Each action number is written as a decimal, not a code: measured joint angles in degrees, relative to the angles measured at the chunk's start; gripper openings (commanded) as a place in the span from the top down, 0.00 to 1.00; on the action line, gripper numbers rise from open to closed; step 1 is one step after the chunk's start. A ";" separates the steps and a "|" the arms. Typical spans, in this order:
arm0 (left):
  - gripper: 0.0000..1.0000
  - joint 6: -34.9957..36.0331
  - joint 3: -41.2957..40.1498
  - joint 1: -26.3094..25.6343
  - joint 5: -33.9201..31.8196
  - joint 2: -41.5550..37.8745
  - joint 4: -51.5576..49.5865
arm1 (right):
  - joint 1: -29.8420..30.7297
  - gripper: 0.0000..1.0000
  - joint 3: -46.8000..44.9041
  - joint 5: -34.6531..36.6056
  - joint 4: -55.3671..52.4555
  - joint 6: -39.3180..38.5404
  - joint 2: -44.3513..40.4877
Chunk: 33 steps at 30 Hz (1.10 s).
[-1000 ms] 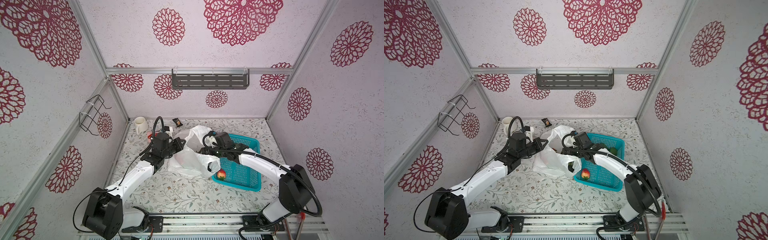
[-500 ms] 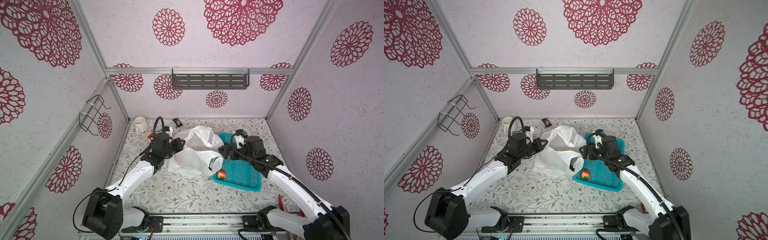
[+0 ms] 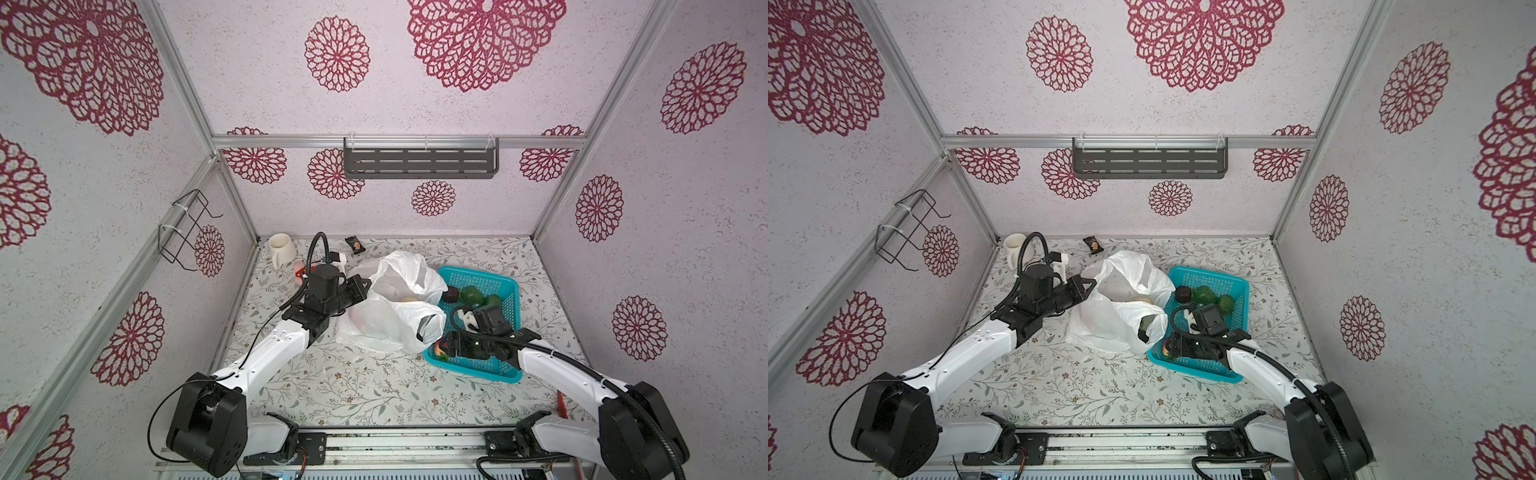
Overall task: Place the fruits into the plastic bag
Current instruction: Pick up the fruit from the bin.
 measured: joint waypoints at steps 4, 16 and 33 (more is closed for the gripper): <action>1.00 -0.02 0.24 0.00 0.00 0.00 -0.04 | 0.57 0.22 0.15 -0.13 2.21 -0.09 3.41; 1.00 -0.02 0.24 0.00 0.00 0.00 -0.07 | 2.34 0.54 4.79 5.14 3.02 -1.01 12.70; 1.00 0.61 0.28 -0.20 0.33 0.00 -0.13 | 2.38 0.60 15.72 12.74 -2.19 -4.39 -1.20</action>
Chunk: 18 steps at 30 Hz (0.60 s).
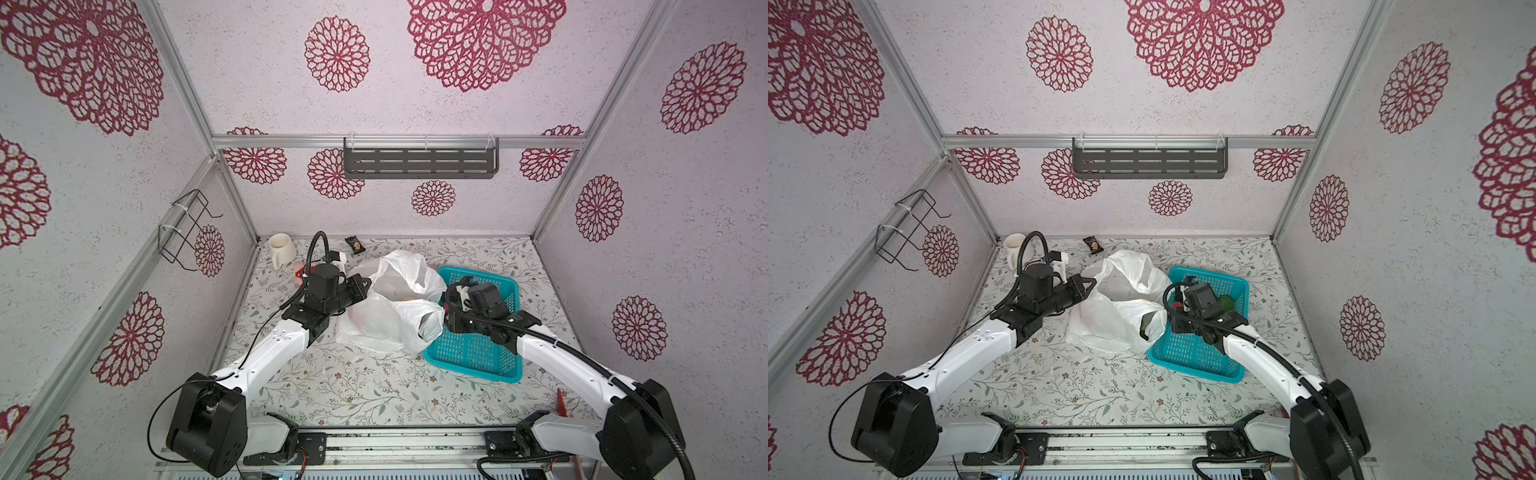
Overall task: Place the fruits into the plastic bag
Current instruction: Pick up the fruit from the bin, then place the fruit in the plastic bag.
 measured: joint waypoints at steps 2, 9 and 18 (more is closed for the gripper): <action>1.00 0.24 0.02 -0.20 0.04 0.00 0.00 | 0.00 0.60 2.54 -1.66 0.59 -0.79 -0.09; 1.00 1.25 0.09 -1.07 0.17 -0.04 -0.15 | 1.51 0.59 8.22 -10.16 1.20 -3.82 4.31; 1.00 2.36 0.79 -1.68 0.11 -0.07 -1.60 | 9.51 0.59 13.20 -16.94 2.40 -6.56 15.58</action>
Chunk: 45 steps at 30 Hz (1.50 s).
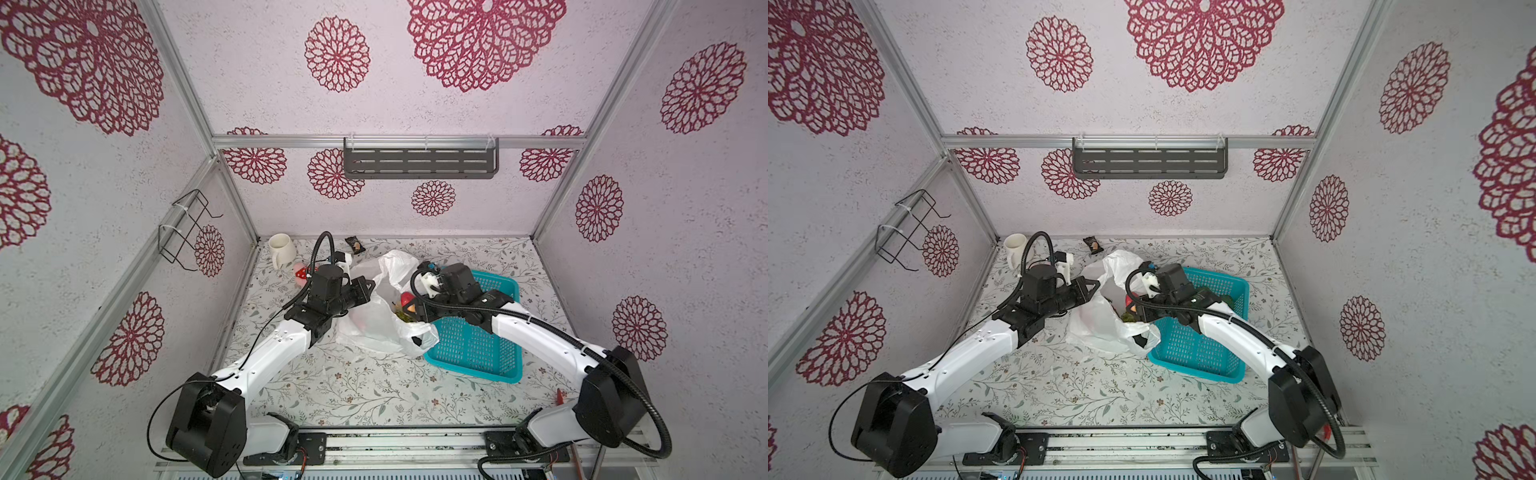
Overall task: Place the fruits into the plastic bag
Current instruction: Place the fruit in the plastic bag, then pick up the fruit from the bin.
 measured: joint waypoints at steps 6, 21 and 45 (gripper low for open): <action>1.00 0.31 0.26 -0.35 -0.17 -0.04 -0.66 | 3.87 0.59 0.22 -0.39 -0.70 -1.07 6.51; 1.00 0.55 0.24 -0.76 -1.55 -1.20 -0.92 | 4.70 0.01 1.22 11.23 -3.02 -2.08 7.69; 1.00 0.85 0.09 -0.85 -2.29 -0.72 -0.61 | -24.39 0.03 -11.52 22.84 -0.02 12.24 -11.28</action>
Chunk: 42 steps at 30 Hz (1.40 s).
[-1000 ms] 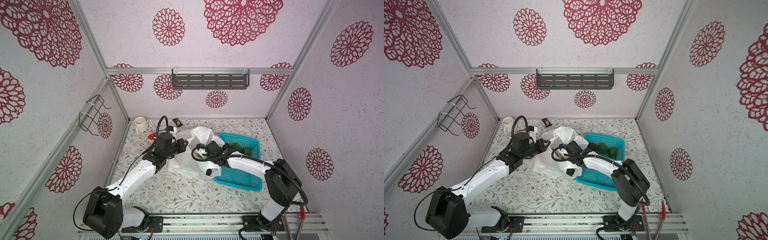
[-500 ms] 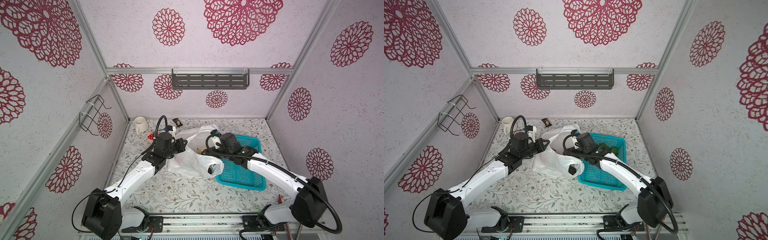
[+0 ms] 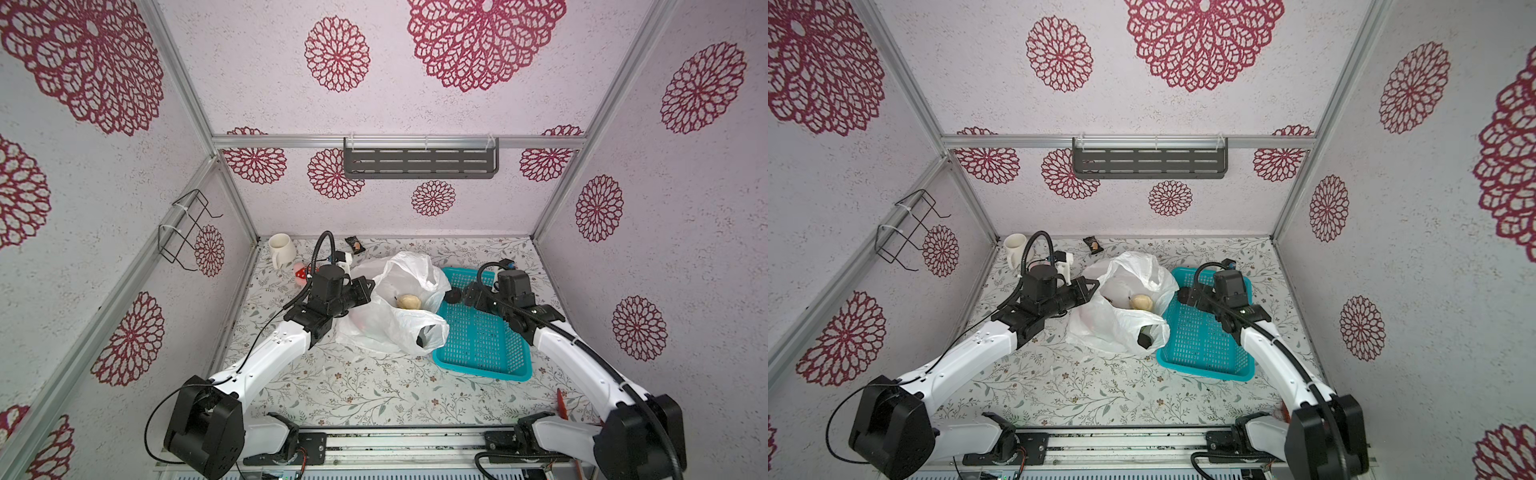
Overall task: Place the fruits into the plastic bag
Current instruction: Pick up the fruit from the bin.
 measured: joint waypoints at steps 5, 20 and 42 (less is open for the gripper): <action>1.00 0.00 0.00 0.00 -0.02 0.15 0.15 | -2.75 0.06 7.87 0.15 -1.73 0.02 15.52; 1.00 0.28 0.00 0.00 -0.07 0.15 0.13 | -3.74 0.43 19.47 2.95 -4.09 -5.66 32.26; 1.00 1.31 0.39 -0.04 0.46 1.42 -0.17 | 1.20 0.54 3.80 -23.45 2.38 -5.84 -2.71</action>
